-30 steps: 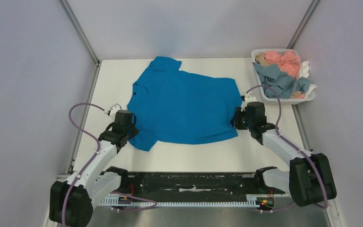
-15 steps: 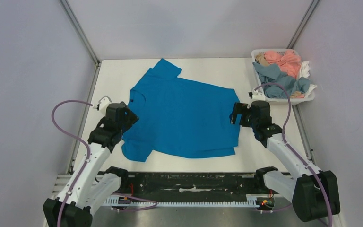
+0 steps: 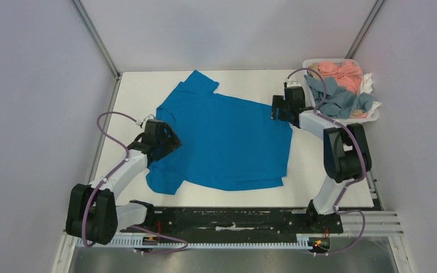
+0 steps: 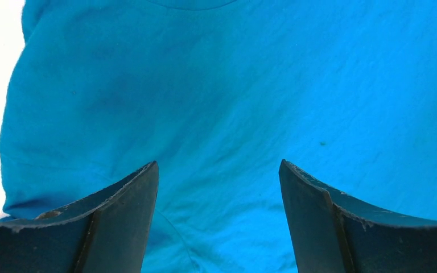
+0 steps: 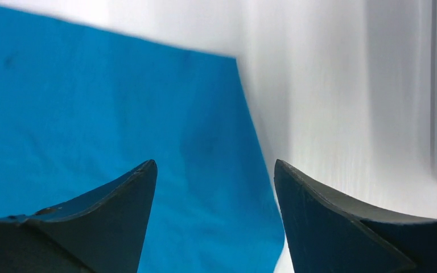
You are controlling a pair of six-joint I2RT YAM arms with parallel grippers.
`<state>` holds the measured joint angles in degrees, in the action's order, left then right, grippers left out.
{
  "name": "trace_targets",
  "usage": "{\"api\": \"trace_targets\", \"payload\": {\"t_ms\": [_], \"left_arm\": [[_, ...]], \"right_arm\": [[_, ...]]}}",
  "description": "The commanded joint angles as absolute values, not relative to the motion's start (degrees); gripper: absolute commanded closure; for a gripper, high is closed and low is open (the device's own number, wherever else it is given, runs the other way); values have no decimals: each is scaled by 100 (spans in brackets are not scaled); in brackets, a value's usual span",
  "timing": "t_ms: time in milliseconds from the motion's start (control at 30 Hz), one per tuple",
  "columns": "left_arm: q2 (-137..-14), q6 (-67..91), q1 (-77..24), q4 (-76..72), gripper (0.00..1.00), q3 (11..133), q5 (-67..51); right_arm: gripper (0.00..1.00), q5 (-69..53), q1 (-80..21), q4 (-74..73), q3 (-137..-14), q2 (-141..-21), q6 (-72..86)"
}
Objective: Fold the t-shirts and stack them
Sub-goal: Flatten out the tshirt
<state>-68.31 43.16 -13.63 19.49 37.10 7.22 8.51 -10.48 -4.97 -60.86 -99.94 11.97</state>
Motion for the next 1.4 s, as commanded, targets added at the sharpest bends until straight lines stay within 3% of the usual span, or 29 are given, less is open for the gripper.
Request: {"api": "trace_targets", "payload": {"t_ms": [0,167,233,400,467,767,1000,1067,1133,1200,1367], "left_arm": [[-6964,4058,-1360,1462,16,3630,850],[-7049,4071,-1362,1490,16,3622,980],[-7057,4074,-1354,1494,16,3623,967],[-7040,4085,-1359,1525,15,3628,1010],[-7047,4085,-1359,1529,15,3621,1012],[-7115,4085,-1359,1486,15,3642,949],[-7237,4049,-1350,1506,14,3667,945],[-7258,4000,-1361,1520,14,3687,909],[-7254,3999,-1362,1529,14,3683,911],[-7247,4006,-1360,1555,14,3691,938],[-7272,4023,-1356,1571,14,3735,917]], "right_arm": [[28,808,-845,-360,-6857,-10674,757],[35,815,-776,-491,-7124,-11135,670],[42,796,-752,-501,-7128,-11227,658],[89,392,-750,-533,-7189,-11246,408],[100,445,-823,-538,-7181,-11136,359],[100,3360,-2264,-963,-7547,-11140,-1151],[88,5713,-2388,-1048,-7934,-11694,-1559],[77,6356,-2207,-1013,-8228,-11837,-1606],[51,6771,-2033,-1042,-8614,-12018,-1750],[34,6969,-1985,-1228,-8915,-12083,-1757],[3,4811,-2042,-1251,-8331,-11154,-1215]]}}
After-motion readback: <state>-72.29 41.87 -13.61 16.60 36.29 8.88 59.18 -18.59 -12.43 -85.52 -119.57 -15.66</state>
